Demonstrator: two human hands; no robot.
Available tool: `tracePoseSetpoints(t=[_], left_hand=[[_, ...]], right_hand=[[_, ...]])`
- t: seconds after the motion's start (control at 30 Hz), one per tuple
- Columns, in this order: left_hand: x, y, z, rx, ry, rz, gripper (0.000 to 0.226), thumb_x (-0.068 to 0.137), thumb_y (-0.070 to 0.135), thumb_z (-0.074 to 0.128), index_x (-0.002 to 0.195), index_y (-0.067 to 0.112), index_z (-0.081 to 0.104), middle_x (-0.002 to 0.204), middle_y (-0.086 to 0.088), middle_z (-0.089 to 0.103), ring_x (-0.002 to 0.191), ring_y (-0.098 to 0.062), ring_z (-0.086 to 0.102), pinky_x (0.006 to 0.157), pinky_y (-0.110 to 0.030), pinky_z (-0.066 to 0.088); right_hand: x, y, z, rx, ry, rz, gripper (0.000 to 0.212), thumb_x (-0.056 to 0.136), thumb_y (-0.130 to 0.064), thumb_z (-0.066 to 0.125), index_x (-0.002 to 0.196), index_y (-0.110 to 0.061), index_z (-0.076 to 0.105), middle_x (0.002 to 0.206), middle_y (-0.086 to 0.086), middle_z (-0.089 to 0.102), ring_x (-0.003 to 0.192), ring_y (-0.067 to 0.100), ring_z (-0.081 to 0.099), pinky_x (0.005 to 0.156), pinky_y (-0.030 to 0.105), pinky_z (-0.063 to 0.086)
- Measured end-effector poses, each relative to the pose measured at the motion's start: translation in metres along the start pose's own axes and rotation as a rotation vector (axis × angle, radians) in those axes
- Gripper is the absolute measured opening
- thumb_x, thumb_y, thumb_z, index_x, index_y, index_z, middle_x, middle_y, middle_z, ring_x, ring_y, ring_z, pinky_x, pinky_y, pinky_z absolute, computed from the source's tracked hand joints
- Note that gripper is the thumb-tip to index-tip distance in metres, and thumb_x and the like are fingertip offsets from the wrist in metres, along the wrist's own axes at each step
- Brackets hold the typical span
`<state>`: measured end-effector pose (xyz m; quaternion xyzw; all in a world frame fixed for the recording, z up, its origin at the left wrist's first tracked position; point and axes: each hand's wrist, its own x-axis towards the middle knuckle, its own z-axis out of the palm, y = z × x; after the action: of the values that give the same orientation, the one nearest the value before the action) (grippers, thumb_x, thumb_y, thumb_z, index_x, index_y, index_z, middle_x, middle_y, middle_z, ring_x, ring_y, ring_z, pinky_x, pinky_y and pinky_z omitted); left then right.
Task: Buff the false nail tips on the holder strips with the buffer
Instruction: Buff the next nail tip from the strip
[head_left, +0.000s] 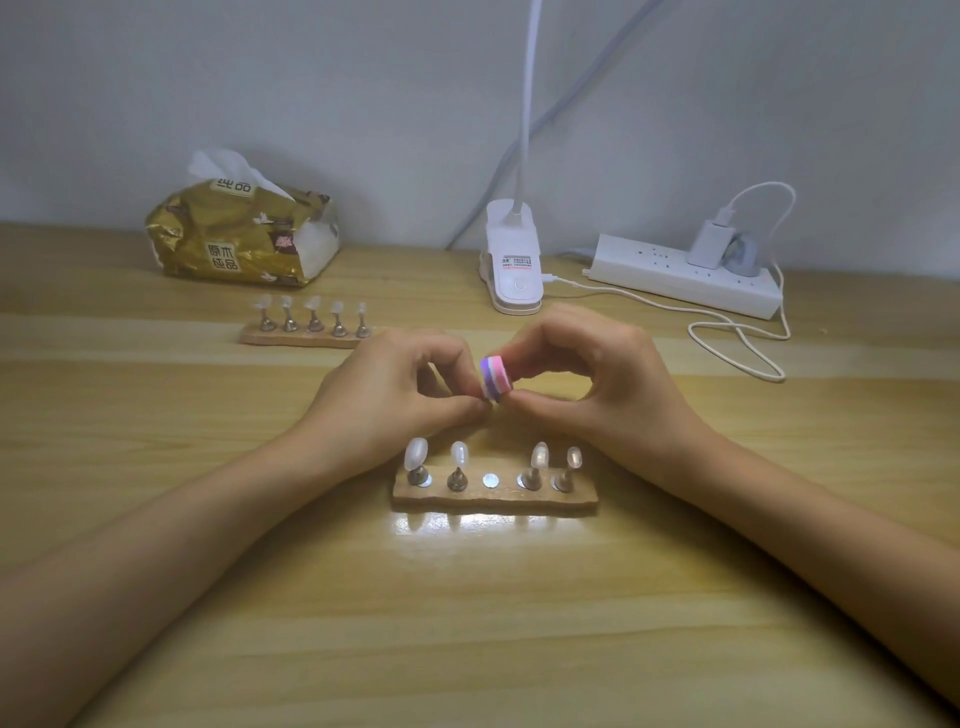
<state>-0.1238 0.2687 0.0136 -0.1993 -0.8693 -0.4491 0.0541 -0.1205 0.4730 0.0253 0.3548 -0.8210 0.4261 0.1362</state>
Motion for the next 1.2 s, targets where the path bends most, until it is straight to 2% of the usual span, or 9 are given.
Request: tracePoseSetpoints(t=[0.07,0.3,0.4,0.5,0.6,0.87,0.97,1.1,1.2], left_hand=[[0.0000,-0.0004,-0.0002,0.000,-0.001,0.002,0.016,0.062,0.041,0.073,0.071,0.030,0.066,0.071,0.020,0.064,0.059,-0.001,0.057,0.072,-0.048,0.053],[0.0000,-0.0007,0.0004,0.003,0.000,0.012,0.015,0.063,0.040,0.073,0.070,0.029,0.066,0.071,0.020,0.064,0.059,-0.001,0.056,0.072,-0.046,0.052],[0.0000,-0.0006,-0.0003,0.005,0.003,0.008,0.017,0.062,0.041,0.073,0.070,0.028,0.067,0.072,0.019,0.064,0.059,-0.002,0.056,0.072,-0.048,0.052],[-0.0004,0.0002,0.0001,0.005,0.003,0.003,0.017,0.062,0.042,0.073,0.070,0.028,0.066,0.072,0.019,0.064,0.059,-0.002,0.056,0.073,-0.047,0.052],[-0.0008,0.0007,-0.0005,0.002,0.003,0.004,0.018,0.062,0.042,0.072,0.068,0.027,0.066,0.071,0.019,0.063,0.058,-0.001,0.055,0.071,-0.046,0.051],[-0.0008,0.0013,-0.0011,0.001,0.003,0.001,0.019,0.063,0.044,0.072,0.071,0.028,0.065,0.071,0.019,0.064,0.058,-0.002,0.056,0.072,-0.047,0.052],[-0.0005,0.0010,-0.0004,0.002,0.002,-0.003,0.016,0.063,0.042,0.072,0.071,0.030,0.066,0.072,0.020,0.064,0.060,-0.002,0.057,0.074,-0.046,0.052],[-0.0014,0.0002,-0.0006,0.001,0.000,0.002,0.018,0.063,0.042,0.073,0.070,0.027,0.066,0.069,0.021,0.063,0.058,0.000,0.056,0.071,-0.041,0.049],[-0.0019,0.0011,0.0004,0.002,-0.002,-0.006,0.018,0.062,0.041,0.073,0.071,0.026,0.067,0.071,0.018,0.065,0.060,-0.001,0.057,0.074,-0.045,0.052]], right_hand=[[-0.0003,0.0011,-0.0009,0.003,-0.030,0.031,0.011,0.084,-0.002,0.077,0.091,0.003,0.071,0.089,0.007,0.071,0.083,0.015,0.071,0.083,0.033,0.059],[0.0001,0.0015,0.0000,-0.012,-0.011,0.028,0.011,0.083,0.000,0.078,0.091,0.003,0.072,0.088,0.009,0.071,0.082,0.019,0.071,0.082,0.035,0.059],[-0.0006,0.0005,0.0007,-0.017,0.035,-0.029,0.012,0.084,-0.005,0.079,0.092,0.001,0.072,0.088,0.008,0.071,0.083,0.017,0.071,0.081,0.030,0.059],[-0.0001,0.0016,-0.0005,-0.023,-0.020,0.005,0.011,0.083,0.001,0.078,0.092,0.002,0.072,0.088,0.007,0.071,0.083,0.016,0.070,0.082,0.034,0.059],[-0.0008,0.0009,0.0001,-0.033,0.016,-0.042,0.009,0.084,-0.003,0.078,0.091,-0.001,0.073,0.088,0.006,0.071,0.083,0.016,0.070,0.081,0.031,0.058],[-0.0015,0.0014,0.0002,-0.074,-0.011,-0.076,0.010,0.084,-0.003,0.079,0.090,0.000,0.072,0.087,0.007,0.070,0.083,0.020,0.069,0.079,0.036,0.058],[-0.0013,0.0032,-0.0011,-0.057,-0.032,-0.022,0.009,0.083,-0.001,0.078,0.090,0.001,0.072,0.088,0.008,0.070,0.083,0.020,0.069,0.080,0.039,0.058],[-0.0005,0.0031,0.0005,-0.079,0.002,-0.060,0.010,0.084,-0.003,0.079,0.090,-0.001,0.072,0.088,0.005,0.070,0.084,0.018,0.069,0.079,0.037,0.058],[-0.0009,0.0039,-0.0011,-0.042,-0.021,-0.003,0.009,0.084,-0.003,0.078,0.090,0.001,0.072,0.087,0.007,0.070,0.082,0.018,0.070,0.081,0.037,0.058]])
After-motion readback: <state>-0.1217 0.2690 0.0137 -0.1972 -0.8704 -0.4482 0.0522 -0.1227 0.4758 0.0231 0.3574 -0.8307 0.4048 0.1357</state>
